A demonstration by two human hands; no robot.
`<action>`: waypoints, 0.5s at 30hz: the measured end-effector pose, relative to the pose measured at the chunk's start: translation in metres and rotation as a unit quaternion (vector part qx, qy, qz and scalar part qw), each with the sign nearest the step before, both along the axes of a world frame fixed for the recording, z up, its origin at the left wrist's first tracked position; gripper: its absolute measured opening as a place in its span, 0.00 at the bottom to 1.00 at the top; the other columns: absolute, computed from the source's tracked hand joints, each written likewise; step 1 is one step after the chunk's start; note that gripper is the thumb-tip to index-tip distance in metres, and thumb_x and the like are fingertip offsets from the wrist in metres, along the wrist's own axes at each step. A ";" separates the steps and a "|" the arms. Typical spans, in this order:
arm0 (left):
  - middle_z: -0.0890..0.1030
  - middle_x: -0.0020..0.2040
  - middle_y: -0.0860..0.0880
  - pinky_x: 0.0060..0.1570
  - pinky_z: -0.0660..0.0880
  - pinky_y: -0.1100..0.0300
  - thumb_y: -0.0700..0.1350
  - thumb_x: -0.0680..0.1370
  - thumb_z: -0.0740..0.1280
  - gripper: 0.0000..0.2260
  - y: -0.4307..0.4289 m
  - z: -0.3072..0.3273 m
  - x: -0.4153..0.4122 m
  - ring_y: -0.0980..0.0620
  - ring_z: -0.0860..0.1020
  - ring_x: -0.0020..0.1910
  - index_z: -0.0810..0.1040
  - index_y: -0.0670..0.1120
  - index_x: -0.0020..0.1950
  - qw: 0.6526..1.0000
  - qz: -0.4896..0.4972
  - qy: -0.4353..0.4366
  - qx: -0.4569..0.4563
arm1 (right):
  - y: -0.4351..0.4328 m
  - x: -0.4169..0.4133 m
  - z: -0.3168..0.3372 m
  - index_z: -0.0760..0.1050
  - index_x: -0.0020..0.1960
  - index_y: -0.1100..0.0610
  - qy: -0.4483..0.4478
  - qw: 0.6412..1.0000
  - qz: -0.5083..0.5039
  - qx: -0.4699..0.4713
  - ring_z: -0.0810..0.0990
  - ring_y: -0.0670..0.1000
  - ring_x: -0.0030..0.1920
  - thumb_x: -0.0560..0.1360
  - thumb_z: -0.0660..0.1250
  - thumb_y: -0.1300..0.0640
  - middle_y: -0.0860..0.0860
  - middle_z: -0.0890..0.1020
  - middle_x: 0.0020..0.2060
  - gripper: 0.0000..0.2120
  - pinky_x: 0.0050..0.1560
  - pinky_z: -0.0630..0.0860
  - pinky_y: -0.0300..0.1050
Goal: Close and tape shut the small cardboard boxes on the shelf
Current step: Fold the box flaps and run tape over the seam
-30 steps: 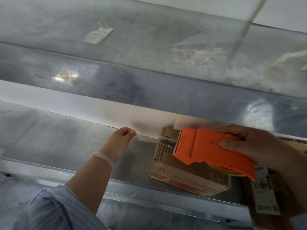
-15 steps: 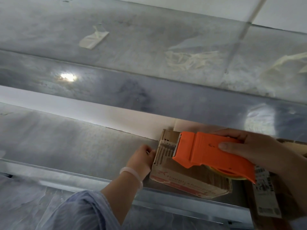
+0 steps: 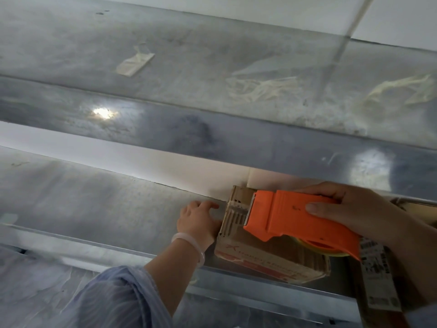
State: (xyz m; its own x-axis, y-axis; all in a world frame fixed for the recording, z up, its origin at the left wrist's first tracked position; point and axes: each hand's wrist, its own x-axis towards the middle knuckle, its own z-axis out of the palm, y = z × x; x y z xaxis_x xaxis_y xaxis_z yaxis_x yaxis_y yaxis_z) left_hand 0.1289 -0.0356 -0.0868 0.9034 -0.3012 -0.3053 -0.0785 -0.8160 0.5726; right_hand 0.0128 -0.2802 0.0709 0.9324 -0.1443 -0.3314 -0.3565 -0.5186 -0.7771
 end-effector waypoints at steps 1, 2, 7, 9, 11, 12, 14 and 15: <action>0.69 0.67 0.51 0.68 0.69 0.51 0.52 0.74 0.72 0.24 -0.001 0.001 0.000 0.48 0.68 0.67 0.71 0.58 0.69 1.000 -0.005 0.007 -0.023 | 0.000 0.000 0.000 0.78 0.51 0.33 -0.002 1.000 0.002 -0.008 0.82 0.35 0.39 0.70 0.72 0.49 0.33 0.83 0.40 0.13 0.32 0.73 0.26; 0.69 0.68 0.50 0.67 0.71 0.50 0.48 0.75 0.72 0.25 -0.002 0.002 0.001 0.48 0.69 0.66 0.70 0.56 0.70 0.996 0.012 0.032 -0.083 | 0.002 0.000 0.002 0.78 0.50 0.32 0.005 1.000 0.001 -0.012 0.82 0.35 0.39 0.69 0.72 0.47 0.35 0.83 0.40 0.13 0.31 0.73 0.27; 0.83 0.56 0.47 0.59 0.77 0.51 0.47 0.84 0.58 0.11 -0.017 0.035 -0.002 0.49 0.80 0.56 0.78 0.49 0.60 0.890 0.117 0.184 -0.400 | 0.006 -0.001 0.007 0.77 0.46 0.24 0.008 1.000 0.000 -0.016 0.82 0.35 0.41 0.62 0.70 0.40 0.32 0.82 0.42 0.14 0.33 0.74 0.27; 0.83 0.55 0.46 0.59 0.77 0.51 0.54 0.83 0.57 0.15 -0.024 0.042 -0.006 0.48 0.81 0.54 0.78 0.49 0.61 0.889 0.056 0.205 -0.406 | 0.007 -0.002 0.009 0.76 0.46 0.22 0.002 1.000 0.001 -0.019 0.82 0.35 0.41 0.64 0.70 0.41 0.29 0.81 0.43 0.14 0.33 0.74 0.27; 0.82 0.59 0.47 0.63 0.75 0.50 0.60 0.80 0.58 0.19 -0.028 0.041 -0.010 0.48 0.80 0.57 0.75 0.53 0.67 0.904 0.026 0.202 -0.377 | 0.007 -0.002 0.007 0.76 0.43 0.23 -0.008 1.000 0.002 -0.013 0.82 0.35 0.41 0.68 0.71 0.45 0.29 0.81 0.42 0.15 0.32 0.73 0.26; 0.81 0.60 0.47 0.63 0.75 0.48 0.61 0.79 0.58 0.21 -0.028 0.038 -0.010 0.48 0.80 0.57 0.73 0.55 0.69 0.906 0.022 0.205 -0.370 | 0.008 -0.002 0.007 0.76 0.43 0.23 -0.010 1.000 -0.001 -0.010 0.82 0.35 0.41 0.68 0.72 0.46 0.29 0.81 0.42 0.15 0.33 0.73 0.26; 0.82 0.58 0.47 0.60 0.77 0.47 0.58 0.82 0.57 0.19 -0.026 0.039 -0.010 0.47 0.81 0.56 0.71 0.57 0.71 0.907 0.019 0.205 -0.367 | 0.010 -0.002 0.008 0.76 0.45 0.23 0.001 1.000 -0.002 -0.016 0.82 0.36 0.43 0.64 0.71 0.40 0.30 0.82 0.44 0.13 0.38 0.75 0.29; 0.83 0.57 0.47 0.59 0.78 0.46 0.55 0.83 0.56 0.16 -0.026 0.039 -0.009 0.46 0.82 0.55 0.71 0.57 0.71 0.905 0.018 0.205 -0.371 | 0.010 -0.002 0.007 0.76 0.46 0.23 0.005 1.000 -0.003 -0.017 0.83 0.37 0.44 0.60 0.70 0.37 0.31 0.82 0.44 0.15 0.41 0.75 0.32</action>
